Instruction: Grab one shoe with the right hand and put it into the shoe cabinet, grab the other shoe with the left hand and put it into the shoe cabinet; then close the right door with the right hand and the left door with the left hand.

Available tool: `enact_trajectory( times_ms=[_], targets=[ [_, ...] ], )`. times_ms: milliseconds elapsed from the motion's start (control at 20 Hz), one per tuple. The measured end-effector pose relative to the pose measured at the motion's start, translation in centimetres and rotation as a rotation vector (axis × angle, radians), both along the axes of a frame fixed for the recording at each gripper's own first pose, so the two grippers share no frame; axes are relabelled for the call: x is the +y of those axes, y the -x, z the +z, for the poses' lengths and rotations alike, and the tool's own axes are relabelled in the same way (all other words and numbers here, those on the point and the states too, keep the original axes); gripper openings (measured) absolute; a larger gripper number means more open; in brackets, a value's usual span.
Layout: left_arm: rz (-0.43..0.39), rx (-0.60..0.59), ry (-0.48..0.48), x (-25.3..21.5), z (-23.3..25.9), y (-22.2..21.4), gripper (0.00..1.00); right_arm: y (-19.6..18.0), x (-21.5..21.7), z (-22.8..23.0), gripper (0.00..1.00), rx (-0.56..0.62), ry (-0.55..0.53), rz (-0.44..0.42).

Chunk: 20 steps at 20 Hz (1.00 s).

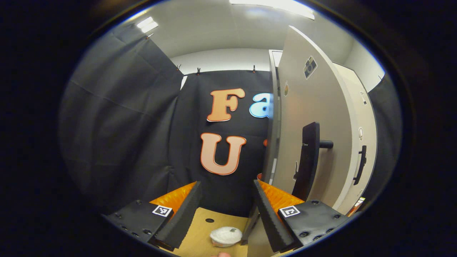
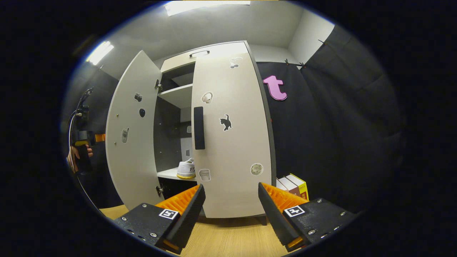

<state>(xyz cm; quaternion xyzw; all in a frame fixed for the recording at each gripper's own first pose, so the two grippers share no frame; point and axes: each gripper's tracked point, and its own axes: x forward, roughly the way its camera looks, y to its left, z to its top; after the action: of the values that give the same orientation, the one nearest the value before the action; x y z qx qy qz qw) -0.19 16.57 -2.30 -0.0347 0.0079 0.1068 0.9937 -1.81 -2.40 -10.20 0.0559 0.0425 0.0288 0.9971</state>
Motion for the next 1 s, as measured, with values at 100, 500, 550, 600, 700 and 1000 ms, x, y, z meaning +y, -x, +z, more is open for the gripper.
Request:
enact_trajectory(
  times_ms=[100,500,550,600,700,1000],
  targets=[
    [-0.017,-0.012,-0.016,-1.6,0.3,0.0,0.87,0.1,-0.2,0.0,0.92,0.003,0.004,0.0],
    [-0.105,-0.015,0.039,-8.1,-0.5,-2.3,0.88,0.6,-2.0,0.7,0.92,-0.013,0.023,-0.038],
    [-0.12,-0.015,0.041,-9.0,-0.7,-2.9,0.99,0.7,-2.2,0.8,0.92,-0.014,0.028,-0.04],
    [-0.14,-0.009,0.05,-10.3,-1.0,-3.7,0.99,0.7,-2.5,0.9,0.92,-0.015,0.033,-0.044],
    [-0.191,0.008,0.079,-13.1,-2.1,-4.9,0.94,0.8,-2.9,1.2,0.92,-0.023,0.038,-0.054],
    [-0.229,0.0,0.094,-17.2,-2.8,-8.6,0.99,1.0,-4.4,1.5,0.92,-0.022,0.043,-0.085]
  ],
)
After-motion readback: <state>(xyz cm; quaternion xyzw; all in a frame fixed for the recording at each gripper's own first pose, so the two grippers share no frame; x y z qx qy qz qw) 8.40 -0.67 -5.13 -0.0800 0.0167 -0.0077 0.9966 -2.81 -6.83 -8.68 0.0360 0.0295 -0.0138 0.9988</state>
